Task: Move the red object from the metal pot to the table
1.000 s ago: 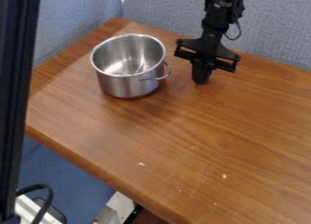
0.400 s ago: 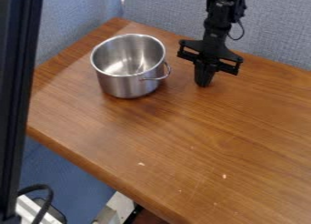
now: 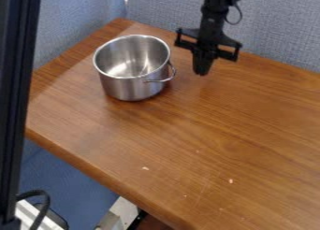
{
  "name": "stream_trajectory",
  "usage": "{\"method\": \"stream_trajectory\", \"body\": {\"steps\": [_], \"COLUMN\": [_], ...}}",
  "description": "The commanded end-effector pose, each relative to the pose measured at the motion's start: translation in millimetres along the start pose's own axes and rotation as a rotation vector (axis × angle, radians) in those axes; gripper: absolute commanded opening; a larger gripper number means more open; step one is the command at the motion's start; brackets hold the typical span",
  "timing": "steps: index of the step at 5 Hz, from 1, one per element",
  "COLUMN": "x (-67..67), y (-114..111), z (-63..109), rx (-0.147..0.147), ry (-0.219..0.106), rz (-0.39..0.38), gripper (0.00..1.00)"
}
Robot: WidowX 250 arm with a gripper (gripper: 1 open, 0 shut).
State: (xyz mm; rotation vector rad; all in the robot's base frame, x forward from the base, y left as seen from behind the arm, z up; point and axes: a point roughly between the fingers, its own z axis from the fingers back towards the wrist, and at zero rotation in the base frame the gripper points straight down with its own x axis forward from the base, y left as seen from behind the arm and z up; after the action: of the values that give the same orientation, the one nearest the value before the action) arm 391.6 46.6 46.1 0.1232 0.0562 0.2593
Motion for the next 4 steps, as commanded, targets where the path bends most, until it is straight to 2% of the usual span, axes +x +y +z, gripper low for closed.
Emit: {"method": "stream_trajectory", "body": {"steps": [1, 2, 4], "x": [3.1, -1.6, 5.3], "y": [8.5, 7.1, -0.2], "z": [31.4, 27.0, 33.7], "rx": [-0.034, -0.038, -0.05], "ry": [-0.073, -0.061, -0.035], "rz": [0.023, -0.003, -0.1], "gripper": [0.0, 0.0, 0.0]}}
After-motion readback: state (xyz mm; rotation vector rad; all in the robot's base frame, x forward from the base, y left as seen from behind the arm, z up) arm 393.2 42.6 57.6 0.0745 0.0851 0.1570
